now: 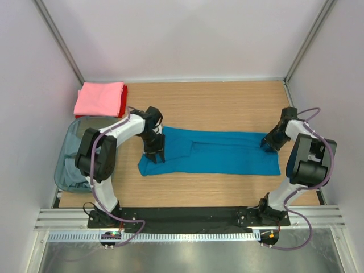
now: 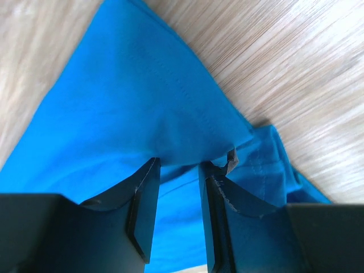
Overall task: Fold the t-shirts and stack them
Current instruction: Fold the tshirt
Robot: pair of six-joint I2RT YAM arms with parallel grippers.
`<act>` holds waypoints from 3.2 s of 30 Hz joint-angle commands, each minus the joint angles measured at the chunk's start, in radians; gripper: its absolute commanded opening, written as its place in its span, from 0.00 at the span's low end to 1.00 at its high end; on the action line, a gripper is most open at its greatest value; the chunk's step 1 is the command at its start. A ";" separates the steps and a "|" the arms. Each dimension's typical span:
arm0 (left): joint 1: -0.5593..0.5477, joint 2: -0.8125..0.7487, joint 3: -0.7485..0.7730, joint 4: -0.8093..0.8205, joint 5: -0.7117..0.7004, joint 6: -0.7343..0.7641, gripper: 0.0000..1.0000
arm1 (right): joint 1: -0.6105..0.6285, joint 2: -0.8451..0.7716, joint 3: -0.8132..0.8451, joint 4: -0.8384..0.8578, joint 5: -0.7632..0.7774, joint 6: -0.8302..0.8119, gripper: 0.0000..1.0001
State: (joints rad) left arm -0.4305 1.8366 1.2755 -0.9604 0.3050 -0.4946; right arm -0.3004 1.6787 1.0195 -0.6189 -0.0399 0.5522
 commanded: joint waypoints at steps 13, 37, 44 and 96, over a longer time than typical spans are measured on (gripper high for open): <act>0.042 0.007 0.067 -0.115 -0.193 0.007 0.38 | 0.004 0.019 0.016 0.016 0.081 -0.032 0.39; 0.047 -0.083 -0.127 0.012 -0.259 -0.048 0.20 | 0.049 -0.228 -0.108 -0.154 -0.042 0.032 0.48; 0.050 -0.057 -0.035 -0.011 -0.337 -0.032 0.00 | 0.049 -0.214 -0.095 -0.165 -0.015 0.003 0.48; 0.114 0.024 0.042 0.141 -0.017 -0.131 0.00 | 0.957 0.251 0.317 0.064 -0.110 0.147 0.48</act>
State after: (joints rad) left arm -0.3195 1.9030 1.3197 -0.8124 0.2714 -0.6212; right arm 0.6346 1.9411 1.3422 -0.5468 -0.1669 0.6918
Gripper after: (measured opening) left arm 0.004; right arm 0.486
